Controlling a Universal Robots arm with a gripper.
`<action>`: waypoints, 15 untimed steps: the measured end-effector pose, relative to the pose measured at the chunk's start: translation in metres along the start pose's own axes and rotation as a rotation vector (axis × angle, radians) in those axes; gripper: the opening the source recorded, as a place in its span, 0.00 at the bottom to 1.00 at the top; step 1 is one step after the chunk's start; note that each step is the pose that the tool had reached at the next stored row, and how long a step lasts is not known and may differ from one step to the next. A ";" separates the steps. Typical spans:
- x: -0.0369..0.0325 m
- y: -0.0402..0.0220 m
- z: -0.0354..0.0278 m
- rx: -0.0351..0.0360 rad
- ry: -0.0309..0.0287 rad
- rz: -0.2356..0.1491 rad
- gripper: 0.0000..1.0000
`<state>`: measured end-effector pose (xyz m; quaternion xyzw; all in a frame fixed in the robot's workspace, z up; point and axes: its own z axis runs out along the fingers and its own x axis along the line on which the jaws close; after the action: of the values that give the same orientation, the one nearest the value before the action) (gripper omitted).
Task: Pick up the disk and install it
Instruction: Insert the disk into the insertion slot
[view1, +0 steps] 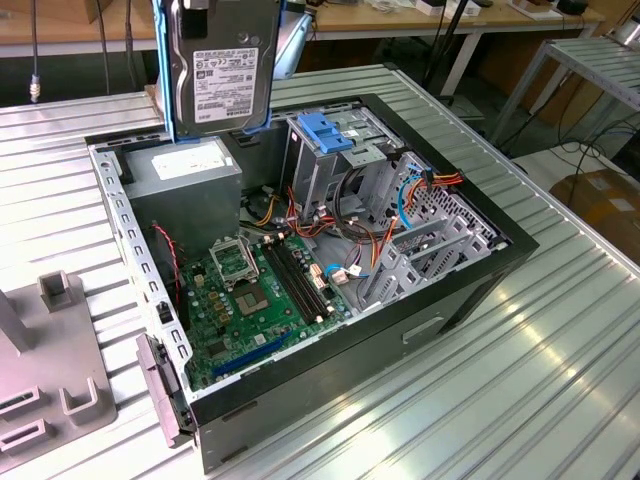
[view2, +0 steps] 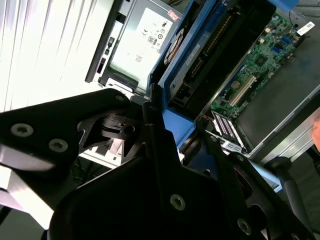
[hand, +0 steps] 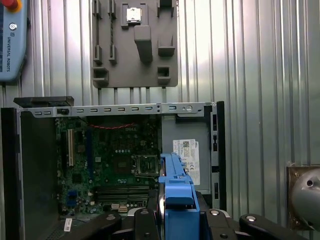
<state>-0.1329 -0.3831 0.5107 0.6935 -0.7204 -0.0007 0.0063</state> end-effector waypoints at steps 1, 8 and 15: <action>0.0003 0.0000 0.0000 0.0000 0.0000 0.000 0.37; 0.0036 -0.0004 0.0000 0.0000 0.0000 0.000 0.37; 0.0063 -0.0009 0.0000 0.0000 0.0000 0.000 0.37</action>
<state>-0.1323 -0.3894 0.5107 0.6935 -0.7204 -0.0008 0.0062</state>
